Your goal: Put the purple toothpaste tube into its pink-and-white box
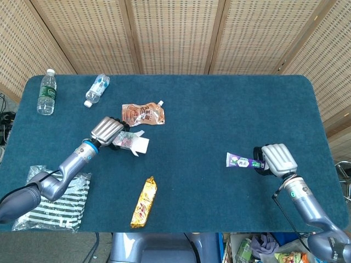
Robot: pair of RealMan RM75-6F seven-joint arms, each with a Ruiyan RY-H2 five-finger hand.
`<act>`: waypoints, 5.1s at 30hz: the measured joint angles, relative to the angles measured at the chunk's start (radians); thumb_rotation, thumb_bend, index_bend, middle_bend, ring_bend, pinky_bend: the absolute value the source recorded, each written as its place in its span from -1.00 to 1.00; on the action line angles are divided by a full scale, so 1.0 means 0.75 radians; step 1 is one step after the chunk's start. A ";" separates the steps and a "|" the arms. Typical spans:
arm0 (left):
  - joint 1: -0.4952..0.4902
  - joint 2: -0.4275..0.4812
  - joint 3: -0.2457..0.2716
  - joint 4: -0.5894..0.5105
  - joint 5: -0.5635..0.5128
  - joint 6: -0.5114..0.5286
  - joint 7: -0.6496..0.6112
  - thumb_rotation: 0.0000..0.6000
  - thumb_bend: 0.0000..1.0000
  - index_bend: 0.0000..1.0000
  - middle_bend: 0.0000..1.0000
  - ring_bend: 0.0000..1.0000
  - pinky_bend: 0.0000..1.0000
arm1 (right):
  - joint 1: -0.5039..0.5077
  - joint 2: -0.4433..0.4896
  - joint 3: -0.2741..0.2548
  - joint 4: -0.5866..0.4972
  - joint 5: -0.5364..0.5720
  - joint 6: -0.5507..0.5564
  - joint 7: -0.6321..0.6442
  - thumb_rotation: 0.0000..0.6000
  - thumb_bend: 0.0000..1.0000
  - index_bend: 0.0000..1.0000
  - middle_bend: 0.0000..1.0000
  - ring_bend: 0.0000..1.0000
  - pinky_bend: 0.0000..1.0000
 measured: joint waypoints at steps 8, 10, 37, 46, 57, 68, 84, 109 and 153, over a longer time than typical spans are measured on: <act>-0.137 0.041 -0.038 -0.046 0.094 0.036 -0.031 1.00 -0.63 -0.06 -0.16 -0.24 -0.19 | 0.014 0.058 0.031 -0.112 0.057 -0.009 -0.023 1.00 0.60 0.26 0.34 0.05 0.01; -0.177 0.038 -0.045 -0.044 0.102 0.012 -0.043 1.00 -0.63 -0.06 -0.16 -0.24 -0.20 | 0.022 0.069 0.045 -0.142 0.088 -0.012 -0.035 1.00 0.61 0.26 0.34 0.05 0.01; -0.584 -0.122 -0.133 0.000 0.046 -0.211 0.078 1.00 -0.63 -0.03 -0.16 -0.24 -0.21 | 0.189 0.210 0.169 -0.555 0.491 0.042 -0.342 1.00 0.68 0.26 0.34 0.05 0.01; -0.611 -0.149 -0.147 -0.004 -0.023 -0.220 0.179 1.00 -0.63 -0.03 -0.16 -0.24 -0.21 | 0.210 0.248 0.168 -0.605 0.529 0.055 -0.369 1.00 0.68 0.27 0.35 0.05 0.01; -0.629 -0.179 -0.156 0.008 -0.108 -0.230 0.261 1.00 -0.63 -0.03 -0.16 -0.24 -0.21 | 0.242 0.245 0.158 -0.609 0.561 0.061 -0.401 1.00 0.68 0.27 0.35 0.05 0.02; -0.655 -0.185 -0.168 -0.013 -0.181 -0.240 0.341 1.00 -0.63 -0.02 -0.16 -0.24 -0.21 | 0.332 0.172 0.144 -0.586 0.727 0.080 -0.521 1.00 0.68 0.27 0.35 0.05 0.02; -0.684 -0.208 -0.169 -0.021 -0.264 -0.250 0.421 1.00 -0.63 -0.01 -0.14 -0.23 -0.21 | 0.464 0.147 0.152 -0.619 0.994 0.146 -0.670 1.00 0.73 0.27 0.35 0.05 0.04; -0.692 -0.218 -0.185 -0.014 -0.381 -0.248 0.422 1.00 -0.63 0.00 -0.13 -0.22 -0.21 | 0.551 0.136 0.200 -0.668 1.204 0.213 -0.680 1.00 0.82 0.28 0.37 0.07 0.06; -0.651 -0.352 -0.328 0.039 -0.546 -0.247 0.042 1.00 -0.63 0.16 0.02 -0.08 -0.11 | 0.564 0.225 0.211 -0.782 1.037 0.441 -0.748 1.00 -1.00 -1.00 -1.00 -1.00 -1.00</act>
